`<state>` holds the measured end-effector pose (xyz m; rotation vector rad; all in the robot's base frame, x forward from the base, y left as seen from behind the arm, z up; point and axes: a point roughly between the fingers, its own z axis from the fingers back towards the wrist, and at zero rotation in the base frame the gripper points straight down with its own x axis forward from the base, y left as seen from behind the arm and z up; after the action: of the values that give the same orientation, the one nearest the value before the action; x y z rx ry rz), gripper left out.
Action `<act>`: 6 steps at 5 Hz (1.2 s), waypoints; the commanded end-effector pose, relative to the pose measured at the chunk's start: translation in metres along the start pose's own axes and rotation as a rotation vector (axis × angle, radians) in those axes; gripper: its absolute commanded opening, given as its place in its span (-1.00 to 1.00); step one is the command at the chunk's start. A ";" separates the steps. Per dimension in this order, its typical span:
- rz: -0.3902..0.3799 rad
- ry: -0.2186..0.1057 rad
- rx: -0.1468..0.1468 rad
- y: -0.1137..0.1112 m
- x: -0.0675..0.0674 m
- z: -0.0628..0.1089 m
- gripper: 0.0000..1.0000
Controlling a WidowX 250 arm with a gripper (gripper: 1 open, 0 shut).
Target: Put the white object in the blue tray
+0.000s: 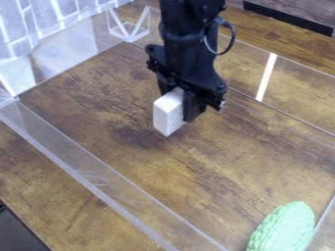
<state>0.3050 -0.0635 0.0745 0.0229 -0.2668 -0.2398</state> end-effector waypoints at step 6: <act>0.046 -0.031 -0.036 -0.014 -0.004 -0.009 -1.00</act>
<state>0.2943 -0.0744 0.0532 -0.0155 -0.2516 -0.1972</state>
